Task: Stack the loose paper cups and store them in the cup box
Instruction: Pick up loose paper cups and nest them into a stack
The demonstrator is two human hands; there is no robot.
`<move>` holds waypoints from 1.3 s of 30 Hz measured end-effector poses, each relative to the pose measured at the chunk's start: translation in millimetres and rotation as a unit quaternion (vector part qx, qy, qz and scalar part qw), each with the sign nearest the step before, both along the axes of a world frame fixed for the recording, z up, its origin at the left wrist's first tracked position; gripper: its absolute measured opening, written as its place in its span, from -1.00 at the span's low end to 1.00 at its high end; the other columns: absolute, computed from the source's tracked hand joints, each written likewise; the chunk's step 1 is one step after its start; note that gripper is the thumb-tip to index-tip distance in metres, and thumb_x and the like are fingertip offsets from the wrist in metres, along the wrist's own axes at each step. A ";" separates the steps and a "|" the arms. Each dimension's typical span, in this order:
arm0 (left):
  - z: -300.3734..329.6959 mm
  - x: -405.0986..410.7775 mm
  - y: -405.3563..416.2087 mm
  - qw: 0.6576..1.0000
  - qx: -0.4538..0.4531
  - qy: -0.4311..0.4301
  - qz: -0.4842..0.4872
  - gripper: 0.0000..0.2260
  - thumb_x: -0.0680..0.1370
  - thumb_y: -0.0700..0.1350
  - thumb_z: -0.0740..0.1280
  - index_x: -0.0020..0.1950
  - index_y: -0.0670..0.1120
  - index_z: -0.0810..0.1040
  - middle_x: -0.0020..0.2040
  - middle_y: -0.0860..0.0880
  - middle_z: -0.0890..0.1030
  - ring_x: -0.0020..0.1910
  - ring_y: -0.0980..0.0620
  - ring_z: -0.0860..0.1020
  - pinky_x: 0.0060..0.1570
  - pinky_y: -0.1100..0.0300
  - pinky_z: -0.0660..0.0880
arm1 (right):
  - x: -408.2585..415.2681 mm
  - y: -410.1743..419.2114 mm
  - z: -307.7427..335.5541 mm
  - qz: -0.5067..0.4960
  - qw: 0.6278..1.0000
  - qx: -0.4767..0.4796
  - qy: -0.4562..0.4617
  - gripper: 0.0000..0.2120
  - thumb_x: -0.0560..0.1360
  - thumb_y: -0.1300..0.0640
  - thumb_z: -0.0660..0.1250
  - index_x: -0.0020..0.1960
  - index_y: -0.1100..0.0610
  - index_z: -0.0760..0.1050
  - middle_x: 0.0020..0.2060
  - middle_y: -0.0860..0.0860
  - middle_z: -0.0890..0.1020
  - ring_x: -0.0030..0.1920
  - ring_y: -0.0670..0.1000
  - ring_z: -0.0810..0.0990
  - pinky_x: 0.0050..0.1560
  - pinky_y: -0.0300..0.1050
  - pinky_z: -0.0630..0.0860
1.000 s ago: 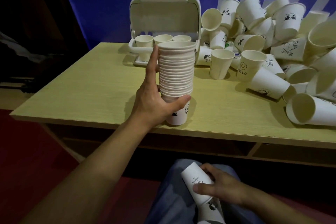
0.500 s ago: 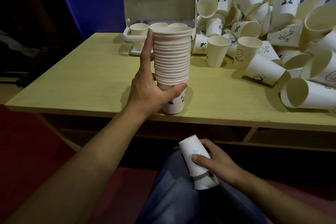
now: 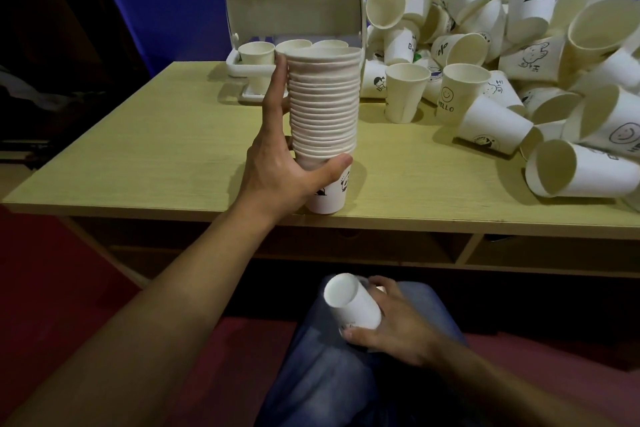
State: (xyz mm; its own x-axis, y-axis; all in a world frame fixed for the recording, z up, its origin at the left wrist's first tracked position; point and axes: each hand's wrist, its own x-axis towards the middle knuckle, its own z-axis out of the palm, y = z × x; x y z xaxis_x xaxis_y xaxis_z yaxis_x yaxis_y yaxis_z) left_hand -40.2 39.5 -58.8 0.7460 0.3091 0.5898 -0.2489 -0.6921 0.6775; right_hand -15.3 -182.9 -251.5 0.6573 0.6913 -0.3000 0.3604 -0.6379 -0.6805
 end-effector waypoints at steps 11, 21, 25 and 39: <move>7.4 -5.8 10.0 1.000 0.006 0.006 -0.002 0.07 0.30 0.23 0.51 0.55 0.32 -0.19 0.36 0.45 0.23 0.25 0.58 0.30 0.15 0.32 0.46 | -22.6 -9.4 103.2 0.125 0.978 0.113 -0.127 -0.30 0.15 -0.37 0.52 0.21 -0.45 0.29 0.21 -0.35 0.16 0.30 -0.21 0.27 0.29 -0.14 0.40; 23.2 13.0 45.3 0.993 -0.047 -0.029 0.108 0.13 0.37 -0.01 0.60 0.56 0.33 -0.24 0.47 0.07 0.32 0.20 0.12 0.47 0.18 0.03 0.50 | 47.3 -7.3 249.7 0.083 0.919 0.123 -0.365 -0.24 0.14 -0.47 0.44 0.28 -0.34 0.33 0.28 -0.20 0.23 0.31 -0.08 0.33 0.27 -0.04 0.43; 29.7 22.3 59.1 0.992 -0.065 -0.016 0.103 0.21 0.34 -0.12 0.60 0.49 0.43 -0.34 0.57 -0.05 0.21 0.42 -0.08 0.41 0.33 -0.23 0.45 | 104.8 32.1 258.0 0.056 0.904 -0.041 -0.423 -0.25 0.20 -0.46 0.38 0.31 -0.23 0.33 0.37 -0.09 0.22 0.33 0.09 0.26 0.19 0.12 0.47; 29.5 19.8 86.3 0.996 0.011 0.080 -0.026 0.11 0.29 -0.07 0.65 0.41 0.55 -0.10 0.29 0.56 0.22 0.21 0.26 0.50 0.06 0.23 0.50 | 170.0 90.1 256.7 0.014 0.918 -0.036 -0.395 -0.23 0.27 -0.24 0.51 0.38 -0.02 0.34 0.34 0.00 0.42 0.35 0.09 0.34 0.30 0.12 0.35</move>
